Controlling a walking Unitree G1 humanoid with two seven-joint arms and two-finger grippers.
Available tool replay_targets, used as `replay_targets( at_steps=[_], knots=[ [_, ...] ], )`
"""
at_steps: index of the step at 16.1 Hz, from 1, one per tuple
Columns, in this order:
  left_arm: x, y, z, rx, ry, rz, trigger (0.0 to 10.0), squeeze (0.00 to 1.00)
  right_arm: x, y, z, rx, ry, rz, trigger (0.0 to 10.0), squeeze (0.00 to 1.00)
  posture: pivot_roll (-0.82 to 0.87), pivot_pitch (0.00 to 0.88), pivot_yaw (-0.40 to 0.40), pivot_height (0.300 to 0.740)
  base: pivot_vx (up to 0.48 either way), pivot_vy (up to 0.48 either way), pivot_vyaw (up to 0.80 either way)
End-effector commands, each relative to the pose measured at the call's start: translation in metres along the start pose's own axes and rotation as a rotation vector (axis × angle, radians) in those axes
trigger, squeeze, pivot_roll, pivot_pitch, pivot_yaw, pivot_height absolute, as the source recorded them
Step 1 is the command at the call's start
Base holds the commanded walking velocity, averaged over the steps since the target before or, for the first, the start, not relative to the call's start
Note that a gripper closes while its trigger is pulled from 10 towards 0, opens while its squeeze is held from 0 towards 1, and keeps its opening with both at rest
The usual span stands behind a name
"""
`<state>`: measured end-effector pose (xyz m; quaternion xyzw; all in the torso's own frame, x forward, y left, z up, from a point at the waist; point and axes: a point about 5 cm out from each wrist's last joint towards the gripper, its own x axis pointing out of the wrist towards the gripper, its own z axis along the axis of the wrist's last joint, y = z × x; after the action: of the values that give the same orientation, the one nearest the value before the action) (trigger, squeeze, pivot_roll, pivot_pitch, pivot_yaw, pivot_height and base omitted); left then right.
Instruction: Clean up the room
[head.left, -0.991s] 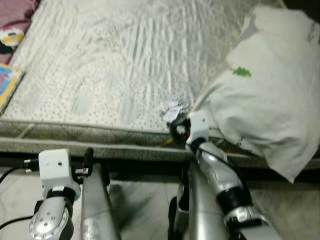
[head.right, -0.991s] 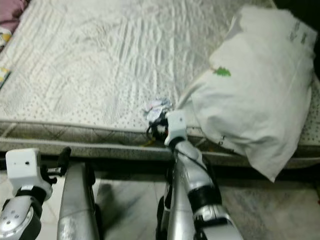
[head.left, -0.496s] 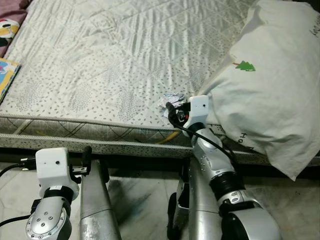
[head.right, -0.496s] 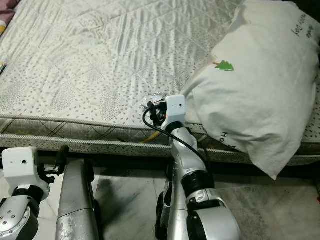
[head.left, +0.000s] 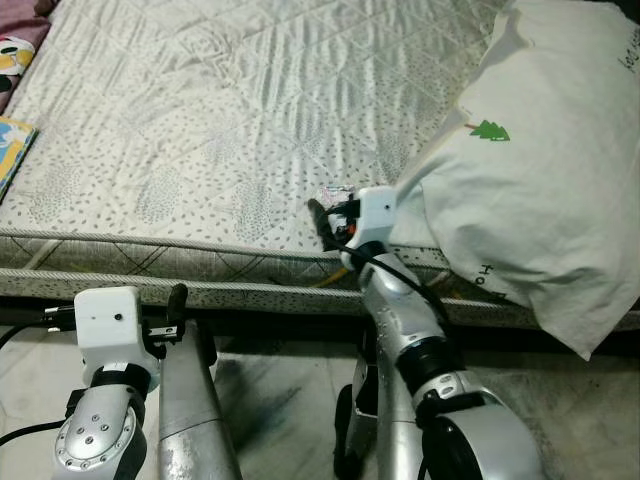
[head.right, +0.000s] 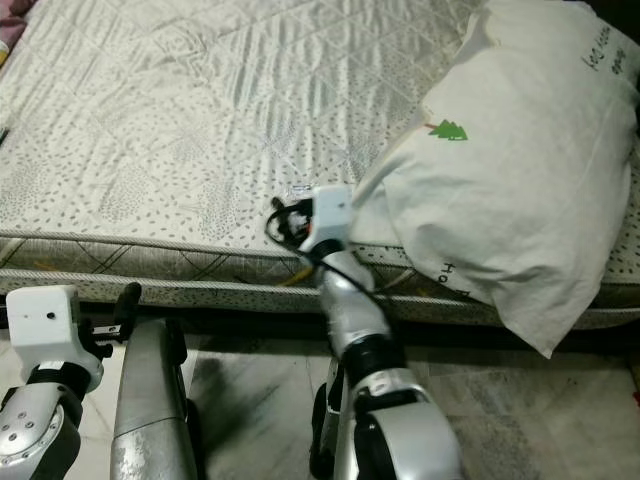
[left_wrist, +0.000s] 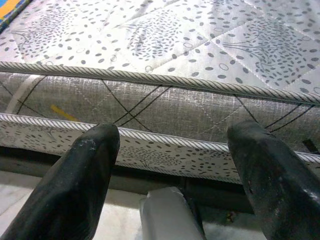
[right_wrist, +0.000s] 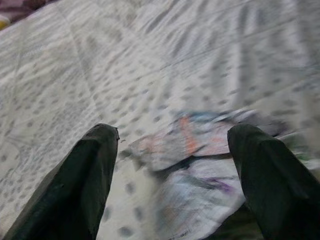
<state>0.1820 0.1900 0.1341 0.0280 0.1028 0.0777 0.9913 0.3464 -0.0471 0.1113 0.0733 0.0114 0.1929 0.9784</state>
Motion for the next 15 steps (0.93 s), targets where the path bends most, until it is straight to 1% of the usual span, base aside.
replay_targets(
  at_steps=[1,2,3,4,5,6,7,10,15],
  knots=[
    [-0.001,0.0,-0.004,0.008,0.027,0.002,10.0,0.0,0.003,0.014,-0.005,-0.007,0.019,0.015,10.0,0.0,0.27,0.255,-0.104,0.504,0.0,0.0,0.0],
    [-0.001,0.0,-0.004,0.009,0.025,0.002,10.0,0.0,0.004,0.028,-0.009,-0.024,0.036,0.04,10.0,0.0,0.28,0.251,-0.106,0.504,0.0,0.0,0.0],
    [-0.001,0.0,-0.003,0.01,0.022,0.003,10.0,0.0,0.004,0.035,-0.014,-0.03,0.056,0.052,10.0,0.0,0.29,0.249,-0.107,0.504,0.0,0.0,0.0],
    [0.0,0.001,-0.003,0.011,0.019,0.005,10.0,0.0,0.004,0.039,-0.018,-0.047,0.077,0.05,0.0,0.0,0.29,0.247,-0.111,0.504,0.0,0.0,0.0],
    [0.001,0.001,-0.002,0.011,0.018,0.006,10.0,0.0,0.004,0.039,-0.019,-0.054,0.084,0.049,0.0,0.0,0.29,0.247,-0.111,0.504,0.0,0.0,0.0],
    [0.002,0.001,-0.002,0.012,0.016,0.008,10.0,0.0,0.004,0.037,-0.026,-0.122,0.139,0.024,0.0,0.0,0.29,0.238,-0.115,0.504,0.0,0.0,0.0],
    [0.003,0.001,-0.003,0.012,0.015,0.008,10.0,0.0,0.003,0.034,-0.03,-0.154,0.167,0.008,0.0,0.0,0.29,0.234,-0.117,0.504,0.0,0.0,0.0],
    [0.007,-0.002,-0.002,0.008,0.007,0.003,10.0,0.0,0.001,0.023,-0.037,-0.216,0.225,-0.032,0.0,0.0,0.28,0.214,-0.121,0.504,0.0,0.0,0.0],
    [0.015,-0.005,0.0,0.006,-0.011,-0.005,10.0,0.0,0.003,0.019,-0.036,-0.223,0.238,-0.043,0.0,0.0,0.28,0.191,-0.129,0.504,0.0,0.0,0.0]
  ],
)
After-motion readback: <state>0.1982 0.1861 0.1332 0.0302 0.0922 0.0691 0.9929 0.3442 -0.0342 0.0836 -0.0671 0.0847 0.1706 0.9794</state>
